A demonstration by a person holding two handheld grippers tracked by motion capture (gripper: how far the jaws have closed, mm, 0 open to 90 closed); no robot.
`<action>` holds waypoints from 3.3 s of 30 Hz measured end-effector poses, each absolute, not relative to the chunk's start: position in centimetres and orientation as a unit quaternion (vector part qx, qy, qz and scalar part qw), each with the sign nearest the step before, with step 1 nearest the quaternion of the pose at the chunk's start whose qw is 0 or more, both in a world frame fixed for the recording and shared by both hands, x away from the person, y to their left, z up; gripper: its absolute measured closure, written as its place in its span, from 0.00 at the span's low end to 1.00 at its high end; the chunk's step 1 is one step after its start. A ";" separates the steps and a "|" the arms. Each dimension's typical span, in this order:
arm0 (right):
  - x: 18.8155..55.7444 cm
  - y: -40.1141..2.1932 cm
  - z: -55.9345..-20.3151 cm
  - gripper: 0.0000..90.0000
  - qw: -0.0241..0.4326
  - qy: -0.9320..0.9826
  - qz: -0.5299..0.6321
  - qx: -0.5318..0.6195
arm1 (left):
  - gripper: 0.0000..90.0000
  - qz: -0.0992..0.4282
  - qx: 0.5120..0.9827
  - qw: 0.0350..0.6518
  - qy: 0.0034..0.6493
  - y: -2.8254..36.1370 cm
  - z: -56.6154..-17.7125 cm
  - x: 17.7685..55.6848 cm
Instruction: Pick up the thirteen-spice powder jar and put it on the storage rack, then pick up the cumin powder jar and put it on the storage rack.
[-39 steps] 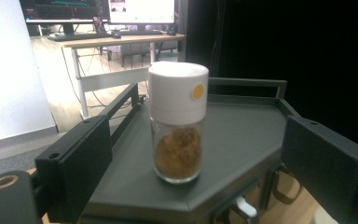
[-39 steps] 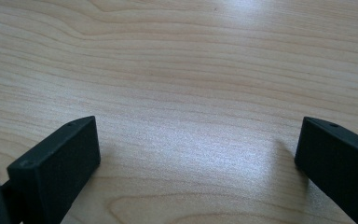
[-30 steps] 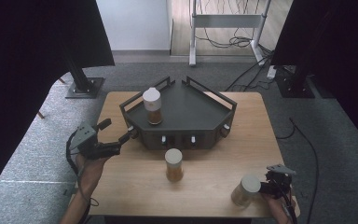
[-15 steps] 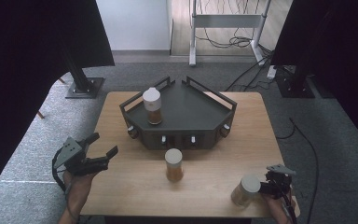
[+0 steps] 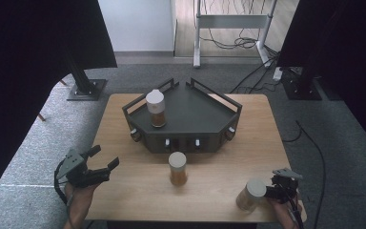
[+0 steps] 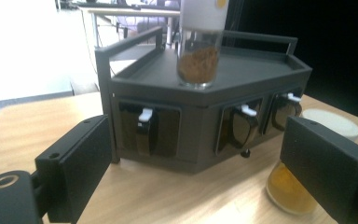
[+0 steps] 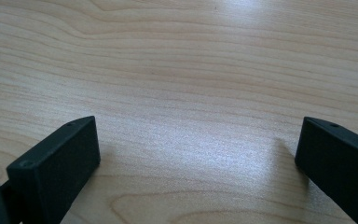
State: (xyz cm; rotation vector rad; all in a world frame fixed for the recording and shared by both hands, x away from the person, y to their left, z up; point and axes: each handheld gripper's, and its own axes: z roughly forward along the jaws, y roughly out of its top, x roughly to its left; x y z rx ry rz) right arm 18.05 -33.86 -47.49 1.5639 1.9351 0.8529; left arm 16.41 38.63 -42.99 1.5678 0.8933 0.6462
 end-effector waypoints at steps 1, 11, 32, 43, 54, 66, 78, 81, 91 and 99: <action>18.1 -33.9 -47.5 0.00 0.253 0.712 0.314 0.575 | 0.12 0.275 0.670 0.574 0.382 38.6 -43.2 16.4; 18.0 -33.9 -47.5 0.00 0.253 0.712 0.314 0.576 | 0.12 0.268 0.681 0.555 0.395 38.2 -44.7 16.7; 18.0 -33.9 -47.5 0.00 0.253 0.712 0.314 0.575 | 0.11 0.246 0.697 0.520 0.428 37.4 -47.7 17.8; 18.0 -33.9 -47.5 0.00 0.253 0.712 0.314 0.576 | 0.11 0.233 0.714 0.490 0.442 36.8 -48.8 18.7; 18.0 -33.9 -47.5 0.00 0.253 0.712 0.314 0.575 | 0.11 0.219 0.734 0.458 0.451 36.2 -49.4 19.3; 18.0 -33.9 -47.5 0.00 0.253 0.712 0.314 0.575 | 0.11 0.226 0.740 0.446 0.450 35.6 -49.2 19.2; 18.0 -33.9 -47.5 0.00 0.252 0.712 0.314 0.574 | 0.11 0.219 0.740 0.441 0.459 35.5 -49.0 19.4; 18.0 -34.0 -47.5 0.00 0.252 0.714 0.315 0.573 | 0.11 0.217 0.739 0.442 0.460 35.6 -49.0 19.4; 18.0 -34.1 -47.4 0.02 0.249 0.716 0.316 0.570 | 0.11 0.214 0.735 0.450 0.460 35.9 -49.2 19.3; 16.9 -34.1 -46.6 0.04 0.267 0.703 0.339 0.565 | 0.11 0.212 0.735 0.453 0.457 36.1 -49.2 19.3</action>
